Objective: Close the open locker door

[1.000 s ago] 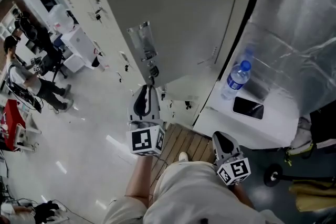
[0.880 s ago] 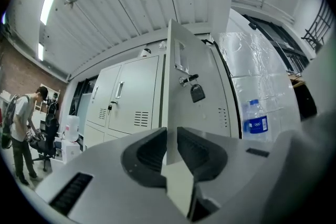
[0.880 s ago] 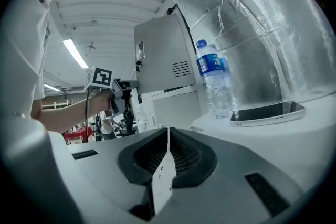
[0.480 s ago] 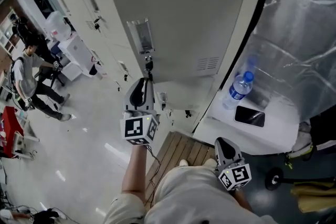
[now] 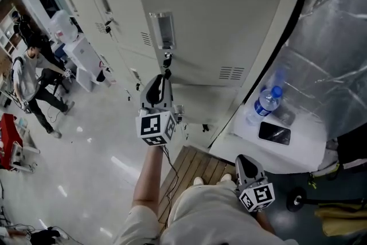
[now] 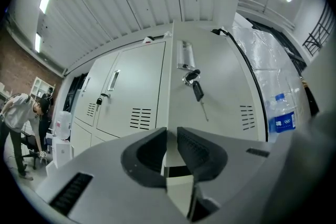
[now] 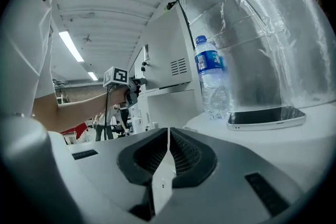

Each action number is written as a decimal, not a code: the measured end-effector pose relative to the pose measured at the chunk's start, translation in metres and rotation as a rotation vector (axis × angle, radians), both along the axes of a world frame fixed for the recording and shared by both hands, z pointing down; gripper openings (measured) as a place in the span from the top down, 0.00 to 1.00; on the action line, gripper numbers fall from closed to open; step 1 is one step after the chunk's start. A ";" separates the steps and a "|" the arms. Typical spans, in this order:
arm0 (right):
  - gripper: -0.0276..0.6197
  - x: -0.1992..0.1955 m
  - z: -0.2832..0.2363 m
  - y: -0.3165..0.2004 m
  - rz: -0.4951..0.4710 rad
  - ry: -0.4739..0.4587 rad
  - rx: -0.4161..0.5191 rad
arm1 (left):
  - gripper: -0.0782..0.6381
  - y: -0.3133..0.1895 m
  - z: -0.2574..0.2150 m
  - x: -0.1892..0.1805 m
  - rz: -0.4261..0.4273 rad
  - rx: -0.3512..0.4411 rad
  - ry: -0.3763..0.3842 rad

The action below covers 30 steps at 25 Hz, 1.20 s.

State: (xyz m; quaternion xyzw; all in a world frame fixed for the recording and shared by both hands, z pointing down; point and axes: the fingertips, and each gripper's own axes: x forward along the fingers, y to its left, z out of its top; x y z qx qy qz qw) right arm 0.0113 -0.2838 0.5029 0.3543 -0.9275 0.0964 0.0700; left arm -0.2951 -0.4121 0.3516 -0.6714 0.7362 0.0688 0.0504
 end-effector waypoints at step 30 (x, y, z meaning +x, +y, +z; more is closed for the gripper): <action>0.91 0.016 0.010 -0.005 0.074 0.020 -0.034 | 0.80 -0.090 -0.004 0.011 0.053 -0.079 0.011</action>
